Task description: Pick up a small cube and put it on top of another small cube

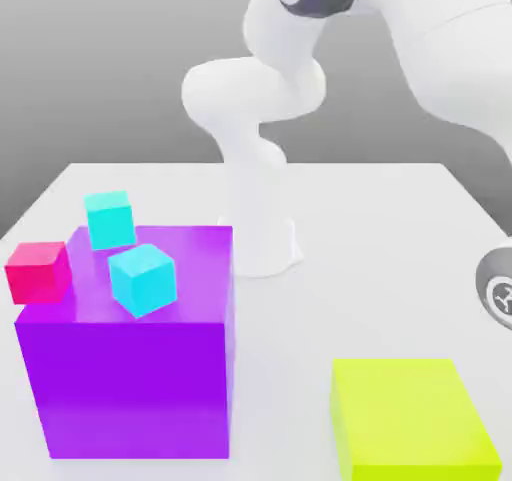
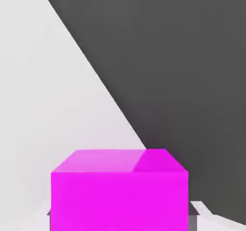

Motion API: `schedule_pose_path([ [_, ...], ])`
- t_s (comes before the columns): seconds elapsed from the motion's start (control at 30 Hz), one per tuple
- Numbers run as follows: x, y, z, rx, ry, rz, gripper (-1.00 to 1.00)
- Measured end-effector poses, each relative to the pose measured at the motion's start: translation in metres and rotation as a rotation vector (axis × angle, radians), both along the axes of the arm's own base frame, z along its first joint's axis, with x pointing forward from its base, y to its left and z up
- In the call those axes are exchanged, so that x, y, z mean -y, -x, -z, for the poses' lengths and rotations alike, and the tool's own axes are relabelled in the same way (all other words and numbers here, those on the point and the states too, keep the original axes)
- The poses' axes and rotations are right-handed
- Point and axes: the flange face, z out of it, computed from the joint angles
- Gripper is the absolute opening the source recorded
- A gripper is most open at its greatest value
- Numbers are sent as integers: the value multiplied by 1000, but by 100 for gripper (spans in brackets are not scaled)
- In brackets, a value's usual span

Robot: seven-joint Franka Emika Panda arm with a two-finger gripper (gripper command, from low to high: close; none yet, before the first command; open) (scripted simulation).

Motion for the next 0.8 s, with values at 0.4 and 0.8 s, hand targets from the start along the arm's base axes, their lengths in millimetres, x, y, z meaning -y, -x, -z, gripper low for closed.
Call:
schedule_pose_path([
  [0.4,201,-50,-166,30,37,489,-100],
  [0.8,522,65,-300,14,17,1356,-100],
])
